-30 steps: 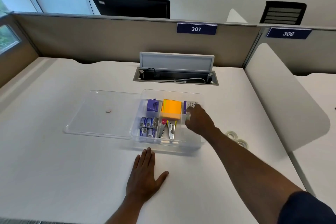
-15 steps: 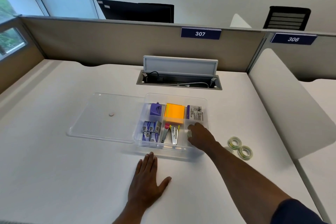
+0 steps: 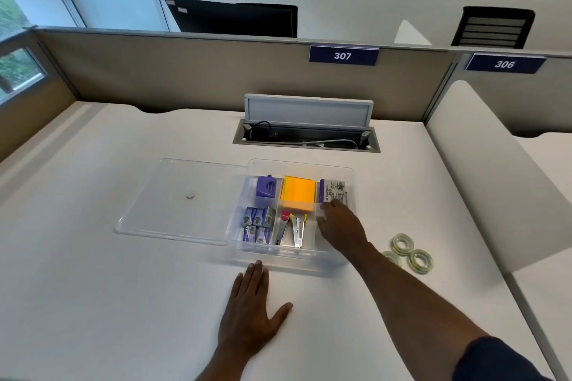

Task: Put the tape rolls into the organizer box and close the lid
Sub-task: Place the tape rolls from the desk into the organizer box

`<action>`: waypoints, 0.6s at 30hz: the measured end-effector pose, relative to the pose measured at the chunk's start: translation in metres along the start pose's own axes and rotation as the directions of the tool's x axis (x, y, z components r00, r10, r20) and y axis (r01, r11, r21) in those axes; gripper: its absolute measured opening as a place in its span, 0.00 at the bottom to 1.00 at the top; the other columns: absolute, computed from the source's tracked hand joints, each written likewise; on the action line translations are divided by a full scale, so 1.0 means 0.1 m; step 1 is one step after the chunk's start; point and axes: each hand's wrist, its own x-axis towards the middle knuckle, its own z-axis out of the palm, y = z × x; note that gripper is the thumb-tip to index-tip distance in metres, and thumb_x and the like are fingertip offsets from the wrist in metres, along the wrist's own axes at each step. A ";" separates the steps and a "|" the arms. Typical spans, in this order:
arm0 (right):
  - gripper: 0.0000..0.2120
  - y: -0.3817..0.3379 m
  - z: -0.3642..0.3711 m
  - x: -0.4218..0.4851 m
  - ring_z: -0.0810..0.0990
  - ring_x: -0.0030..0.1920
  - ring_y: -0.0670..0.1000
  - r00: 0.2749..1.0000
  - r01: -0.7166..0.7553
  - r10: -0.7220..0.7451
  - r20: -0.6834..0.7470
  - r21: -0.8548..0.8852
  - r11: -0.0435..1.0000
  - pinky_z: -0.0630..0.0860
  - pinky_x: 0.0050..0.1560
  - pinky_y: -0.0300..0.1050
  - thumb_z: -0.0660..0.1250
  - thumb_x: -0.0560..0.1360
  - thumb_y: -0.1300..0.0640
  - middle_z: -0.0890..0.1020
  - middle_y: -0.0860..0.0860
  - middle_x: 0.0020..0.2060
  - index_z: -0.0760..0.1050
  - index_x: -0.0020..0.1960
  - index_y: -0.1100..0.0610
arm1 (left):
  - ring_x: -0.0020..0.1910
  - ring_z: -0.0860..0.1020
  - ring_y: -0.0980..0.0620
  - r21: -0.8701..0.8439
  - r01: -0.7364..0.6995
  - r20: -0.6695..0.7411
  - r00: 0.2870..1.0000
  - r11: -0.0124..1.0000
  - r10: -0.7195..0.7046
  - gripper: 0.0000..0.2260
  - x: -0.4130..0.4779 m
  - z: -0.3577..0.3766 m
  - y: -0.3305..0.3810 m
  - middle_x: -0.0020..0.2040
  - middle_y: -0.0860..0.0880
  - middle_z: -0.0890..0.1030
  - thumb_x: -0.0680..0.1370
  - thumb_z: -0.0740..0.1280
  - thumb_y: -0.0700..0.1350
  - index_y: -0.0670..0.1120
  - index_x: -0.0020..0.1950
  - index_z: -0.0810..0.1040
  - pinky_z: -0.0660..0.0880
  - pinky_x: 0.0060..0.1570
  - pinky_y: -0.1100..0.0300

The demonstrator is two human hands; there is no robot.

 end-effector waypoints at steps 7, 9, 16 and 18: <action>0.12 0.04 -0.31 0.01 0.80 0.47 0.58 0.942 0.002 0.007 -0.337 0.027 1.000 0.79 0.43 0.49 0.65 0.77 0.54 0.81 0.59 0.47 0.78 0.52 0.63 | 0.75 0.58 0.46 0.021 0.001 0.007 1.000 1.000 -0.001 0.40 -0.05 -0.03 0.00 0.76 0.43 0.61 0.75 0.52 0.70 0.40 0.73 0.63 0.40 0.71 0.60; 0.12 0.13 -0.40 -0.02 0.79 0.48 0.59 0.921 -0.074 0.088 -0.380 0.052 0.996 0.80 0.43 0.51 0.64 0.77 0.55 0.80 0.59 0.49 0.77 0.53 0.63 | 0.75 0.58 0.46 0.023 -0.001 0.005 1.000 1.000 0.001 0.40 -0.05 -0.04 0.00 0.76 0.43 0.61 0.75 0.52 0.70 0.40 0.73 0.63 0.40 0.71 0.60; 0.12 0.61 -0.53 -0.33 0.76 0.53 0.62 0.810 -0.528 0.552 -0.197 0.165 0.833 0.76 0.49 0.53 0.56 0.76 0.63 0.74 0.61 0.55 0.70 0.58 0.64 | 0.76 0.52 0.50 0.039 -0.019 -0.021 1.000 0.999 0.020 0.42 -0.04 0.02 -0.01 0.77 0.45 0.56 0.74 0.46 0.72 0.41 0.75 0.58 0.39 0.74 0.59; 0.12 0.73 -0.49 -0.44 0.76 0.55 0.61 0.811 -0.578 0.579 -0.083 0.031 0.815 0.76 0.53 0.52 0.56 0.76 0.63 0.74 0.61 0.56 0.69 0.58 0.64 | 0.77 0.48 0.52 0.037 -0.022 -0.023 0.999 0.999 0.022 0.43 -0.04 0.05 0.01 0.78 0.46 0.52 0.73 0.43 0.73 0.42 0.76 0.54 0.37 0.74 0.59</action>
